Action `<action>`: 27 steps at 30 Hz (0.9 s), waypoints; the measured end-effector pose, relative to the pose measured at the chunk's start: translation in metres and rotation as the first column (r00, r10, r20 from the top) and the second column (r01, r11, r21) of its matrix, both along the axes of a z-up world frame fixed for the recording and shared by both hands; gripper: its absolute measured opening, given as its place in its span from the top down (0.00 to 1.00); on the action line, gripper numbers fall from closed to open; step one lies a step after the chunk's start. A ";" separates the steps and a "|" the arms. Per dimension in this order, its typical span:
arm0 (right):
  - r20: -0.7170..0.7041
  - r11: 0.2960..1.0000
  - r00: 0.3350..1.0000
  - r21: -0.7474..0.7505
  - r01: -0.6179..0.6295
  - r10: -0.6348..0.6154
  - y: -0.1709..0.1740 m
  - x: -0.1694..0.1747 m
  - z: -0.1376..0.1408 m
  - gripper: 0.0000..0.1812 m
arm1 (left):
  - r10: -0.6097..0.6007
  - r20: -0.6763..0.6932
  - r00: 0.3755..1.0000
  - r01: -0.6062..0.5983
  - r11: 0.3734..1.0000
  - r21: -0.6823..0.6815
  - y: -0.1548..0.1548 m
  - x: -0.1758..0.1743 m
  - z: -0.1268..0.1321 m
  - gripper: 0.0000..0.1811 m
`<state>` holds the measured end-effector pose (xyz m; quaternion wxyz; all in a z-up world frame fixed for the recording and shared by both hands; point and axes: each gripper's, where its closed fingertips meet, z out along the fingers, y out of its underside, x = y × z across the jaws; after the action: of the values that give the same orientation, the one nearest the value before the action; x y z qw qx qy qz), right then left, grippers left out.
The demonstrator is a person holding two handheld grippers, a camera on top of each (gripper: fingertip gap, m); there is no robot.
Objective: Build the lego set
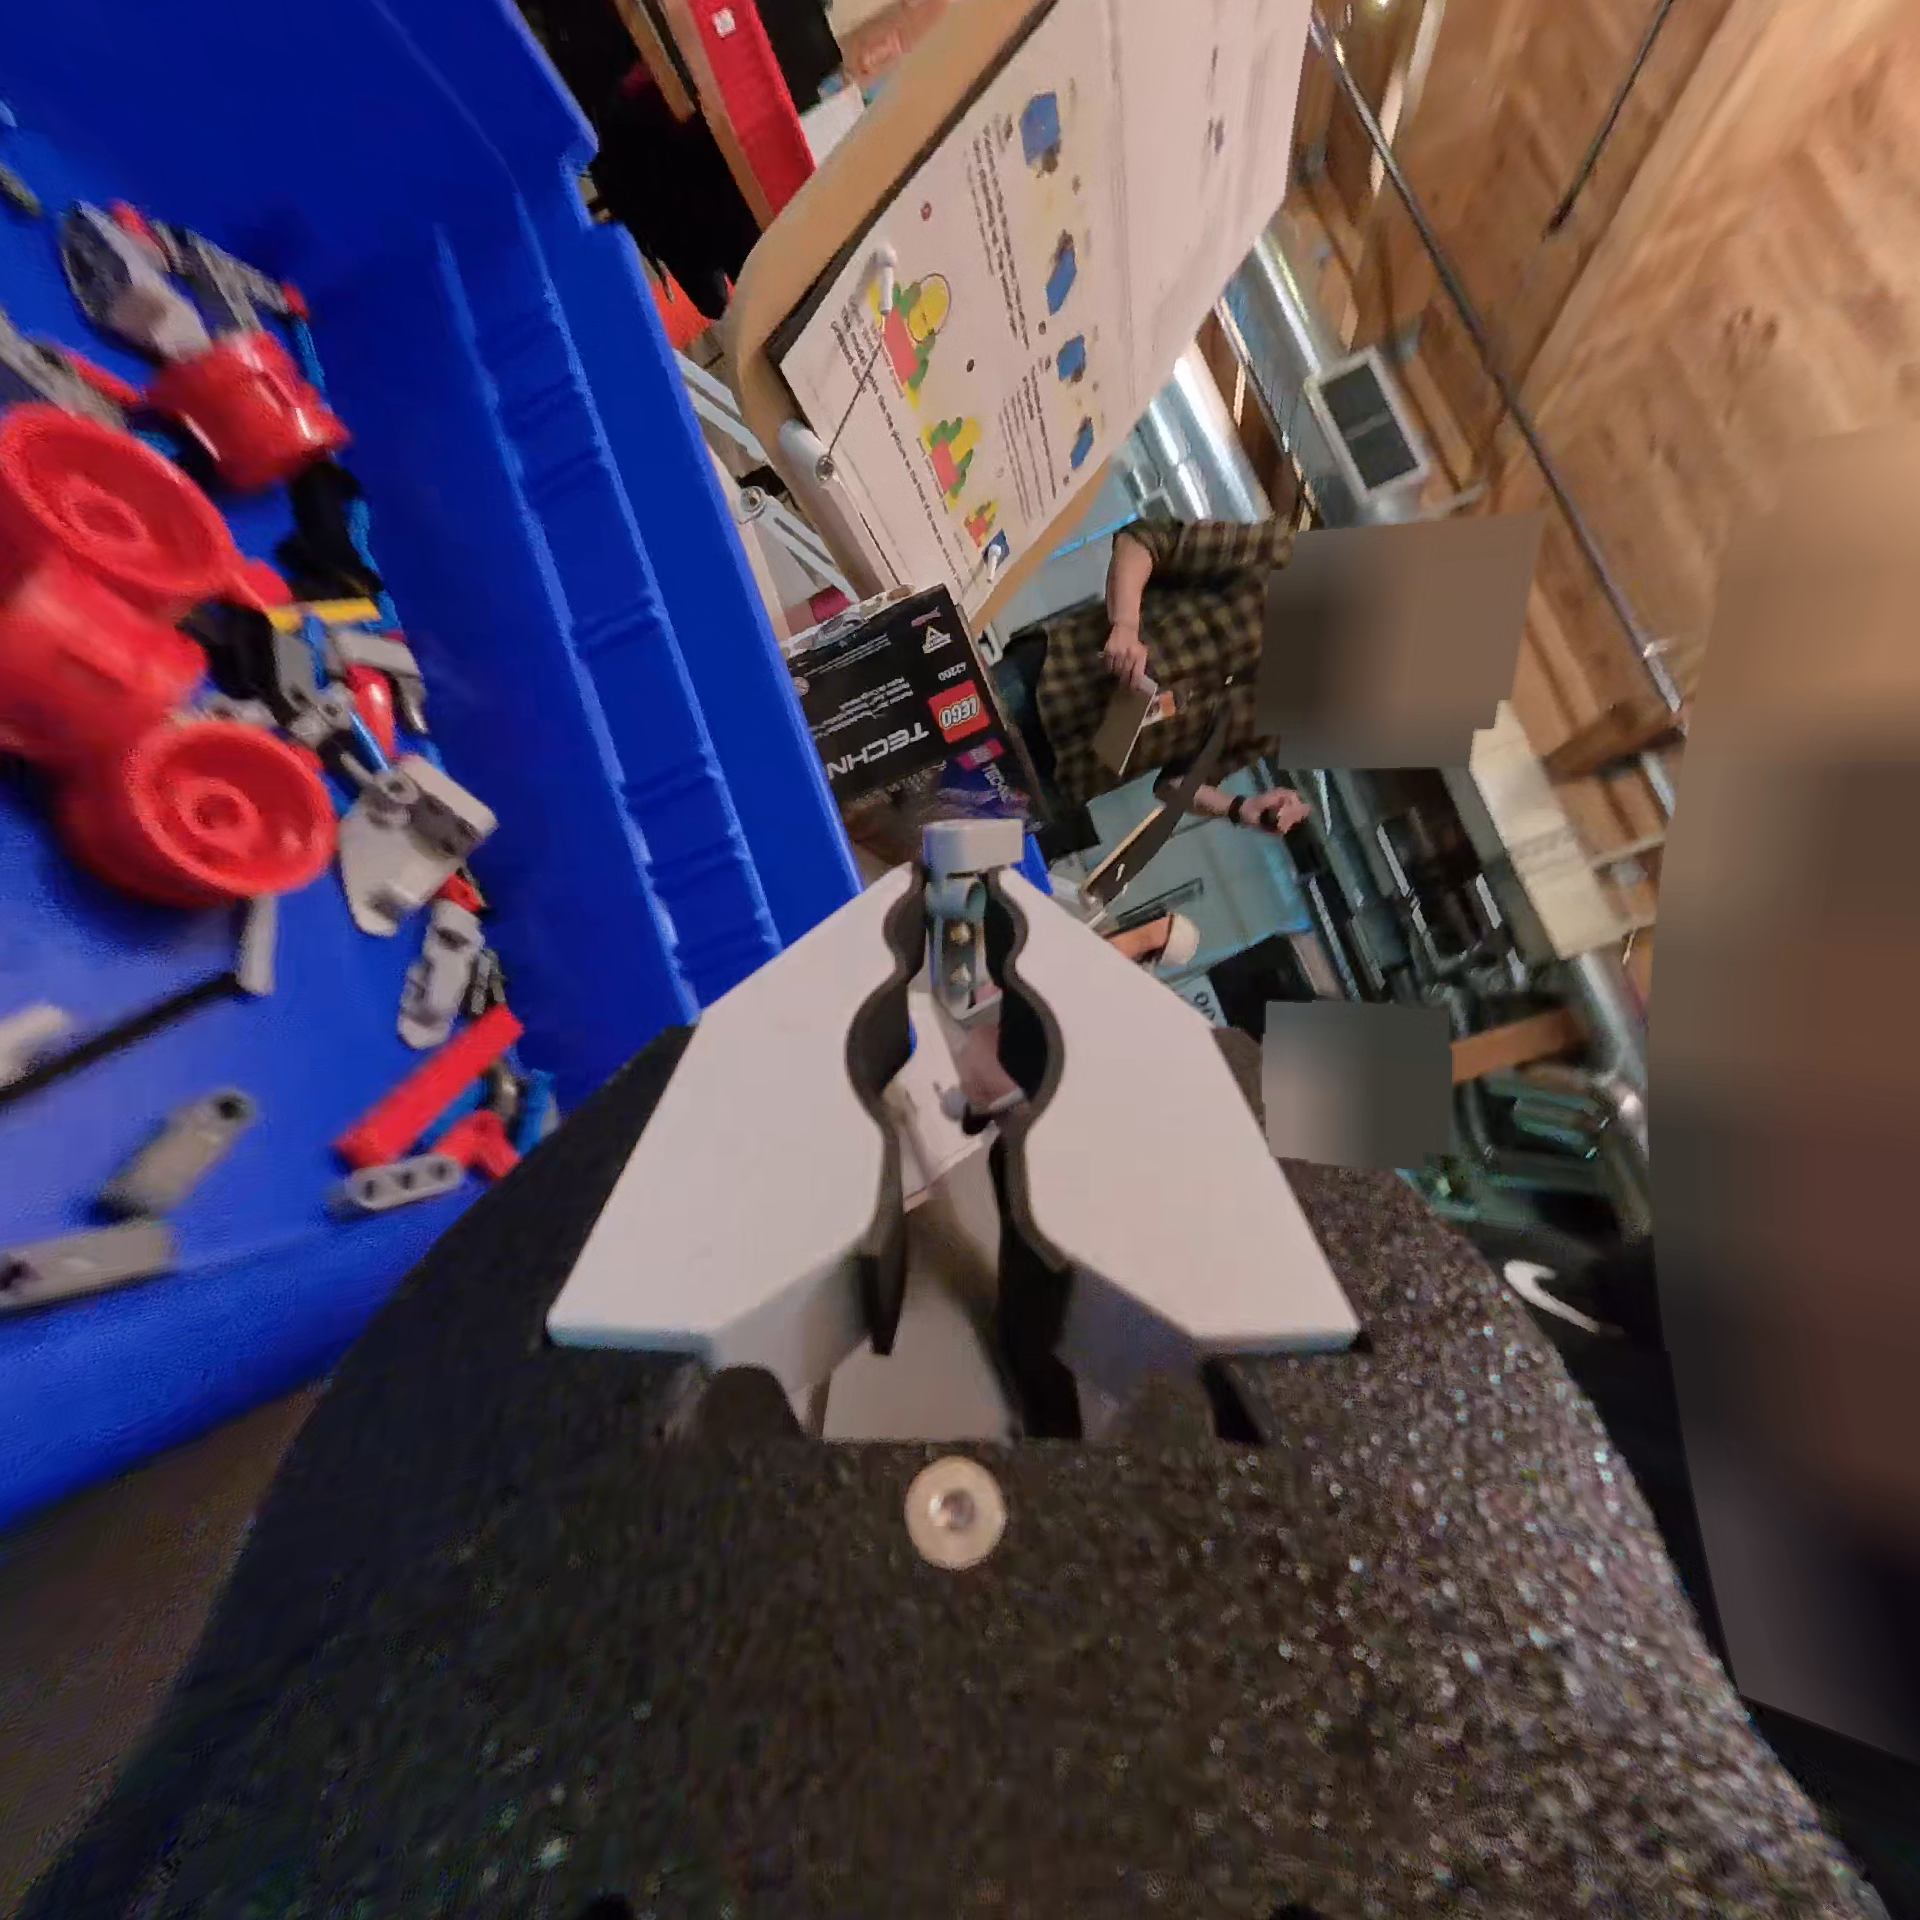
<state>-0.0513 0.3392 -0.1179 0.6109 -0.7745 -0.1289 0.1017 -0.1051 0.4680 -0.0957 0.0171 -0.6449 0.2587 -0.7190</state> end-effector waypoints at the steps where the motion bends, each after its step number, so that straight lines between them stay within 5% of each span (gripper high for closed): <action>1: -0.029 1.000 1.000 0.021 -0.006 0.006 0.005 -0.009 0.005 0.88 | 0.006 -0.008 1.000 -0.006 0.999 -0.034 -0.009 0.001 -0.001 0.96; 7: 0.040 0.996 0.999 0.091 0.007 -0.011 0.025 -0.046 0.017 0.79 | -0.031 -0.017 0.999 0.028 0.990 -0.142 -0.088 0.010 0.001 0.96; 12: 0.103 0.991 0.994 0.128 0.028 -0.041 0.022 -0.060 0.019 0.88 | 0.095 -0.034 0.995 -0.098 0.990 -0.100 -0.102 0.014 -0.003 0.96; 15: -0.029 0.985 0.997 0.156 0.075 -0.071 0.020 -0.056 0.028 0.95 | 0.140 0.014 0.990 -0.138 0.984 -0.110 -0.104 0.014 0.004 0.96; 20: -0.258 0.994 0.965 0.086 0.065 -0.041 0.016 -0.056 0.025 0.89 | 0.210 0.092 0.973 -0.197 0.971 -0.137 -0.106 0.016 0.013 0.96; 27: -0.518 0.993 0.854 0.117 0.010 0.052 0.009 -0.057 0.036 0.99 | 0.214 0.164 0.963 -0.200 0.975 -0.095 -0.114 0.019 0.024 0.96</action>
<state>-0.1083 0.3486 -0.0816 0.6654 -0.6802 0.0269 0.3063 -0.0864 0.3544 -0.0721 0.0897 -0.6036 0.1595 -0.7760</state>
